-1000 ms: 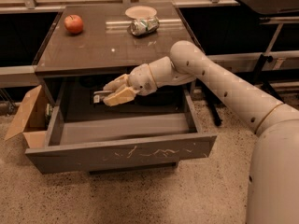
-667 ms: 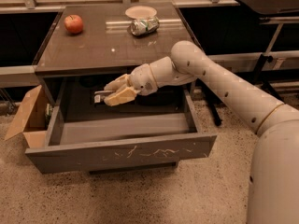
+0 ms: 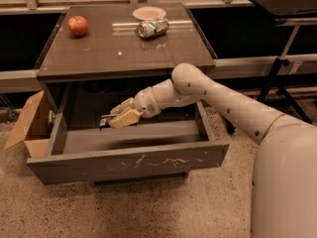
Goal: Place rxbar chocolate into top drawer
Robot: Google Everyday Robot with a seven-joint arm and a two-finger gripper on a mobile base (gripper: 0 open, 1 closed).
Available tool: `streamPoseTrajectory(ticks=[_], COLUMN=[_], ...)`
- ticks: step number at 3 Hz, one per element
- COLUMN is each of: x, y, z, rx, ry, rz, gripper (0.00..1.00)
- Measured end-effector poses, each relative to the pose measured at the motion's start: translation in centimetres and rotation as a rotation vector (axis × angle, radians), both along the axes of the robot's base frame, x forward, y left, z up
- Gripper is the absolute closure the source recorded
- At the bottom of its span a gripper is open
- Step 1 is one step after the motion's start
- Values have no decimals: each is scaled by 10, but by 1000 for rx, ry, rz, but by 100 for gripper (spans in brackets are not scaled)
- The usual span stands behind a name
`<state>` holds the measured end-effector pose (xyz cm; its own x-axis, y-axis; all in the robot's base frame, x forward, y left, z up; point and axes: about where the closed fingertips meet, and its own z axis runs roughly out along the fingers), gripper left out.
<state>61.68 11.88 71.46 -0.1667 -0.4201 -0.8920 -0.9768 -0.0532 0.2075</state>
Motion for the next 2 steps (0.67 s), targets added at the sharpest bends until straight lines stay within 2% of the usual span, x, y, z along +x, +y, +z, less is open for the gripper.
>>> streamPoseTrajectory(ticks=[1, 2], x=[2, 11], y=[7, 7], z=[-39, -70], rx=[-18, -57], ry=[48, 86], rz=[-34, -59], gripper=[100, 73])
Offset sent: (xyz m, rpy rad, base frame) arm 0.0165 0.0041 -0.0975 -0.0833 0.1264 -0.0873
